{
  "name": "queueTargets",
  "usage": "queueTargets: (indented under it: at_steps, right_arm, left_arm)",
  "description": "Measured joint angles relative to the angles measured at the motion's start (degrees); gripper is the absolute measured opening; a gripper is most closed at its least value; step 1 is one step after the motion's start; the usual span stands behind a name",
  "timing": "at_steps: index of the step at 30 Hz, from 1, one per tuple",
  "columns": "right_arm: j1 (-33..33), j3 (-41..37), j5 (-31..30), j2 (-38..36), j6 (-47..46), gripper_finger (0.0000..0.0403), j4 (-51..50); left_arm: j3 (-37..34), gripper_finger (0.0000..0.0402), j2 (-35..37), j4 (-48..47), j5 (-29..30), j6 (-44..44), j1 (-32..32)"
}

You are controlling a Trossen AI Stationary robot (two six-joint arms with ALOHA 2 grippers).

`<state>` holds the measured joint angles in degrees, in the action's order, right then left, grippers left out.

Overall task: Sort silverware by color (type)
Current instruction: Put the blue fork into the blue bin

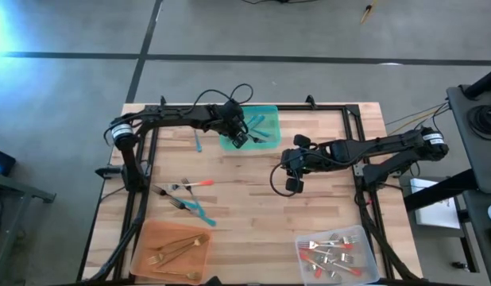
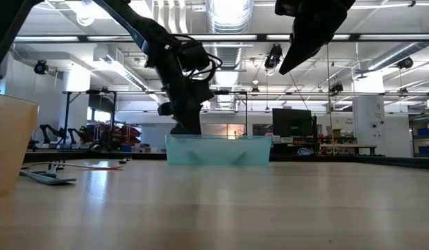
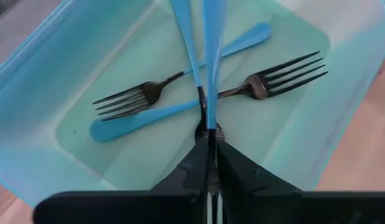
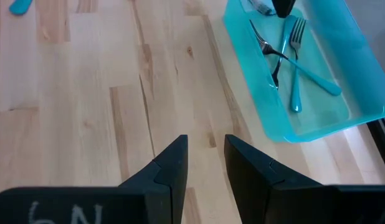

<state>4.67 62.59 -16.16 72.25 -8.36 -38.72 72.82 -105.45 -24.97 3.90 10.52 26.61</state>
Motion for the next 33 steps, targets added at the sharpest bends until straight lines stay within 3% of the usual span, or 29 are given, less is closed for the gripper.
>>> queueTargets:
  at_steps: [6,10,16,20,25,33]
  right_arm:
    - [0.0,0.0,0.0,0.0,0.0,0.0096,0.0]
    - [0.0,0.0,0.0,0.0,0.6,0.0096,0.0]
    - [0.0,0.0,0.0,0.0,2.3,0.0096,0.0]
    - [0.0,0.0,0.0,0.0,2.3,0.0096,0.1]
    - [0.0,0.0,0.0,0.0,2.3,0.0096,0.3]
    - [0.0,0.0,0.0,0.0,2.4,0.0096,0.5]
  left_arm:
    - [0.8,0.0066,0.1,-2.5,-0.5,-1.0,-0.2]
    - [2.2,0.0089,1.1,-11.5,-1.2,-4.1,-0.2]
    - [1.4,0.0092,6.9,-21.2,-0.6,-5.5,-0.2]
    - [-1.0,0.0092,13.1,-25.1,4.8,-4.3,-0.2]
    - [-8.0,0.0091,21.5,-23.8,13.3,2.8,1.3]
    - [-19.9,0.0091,23.7,-11.0,13.5,16.7,7.7]
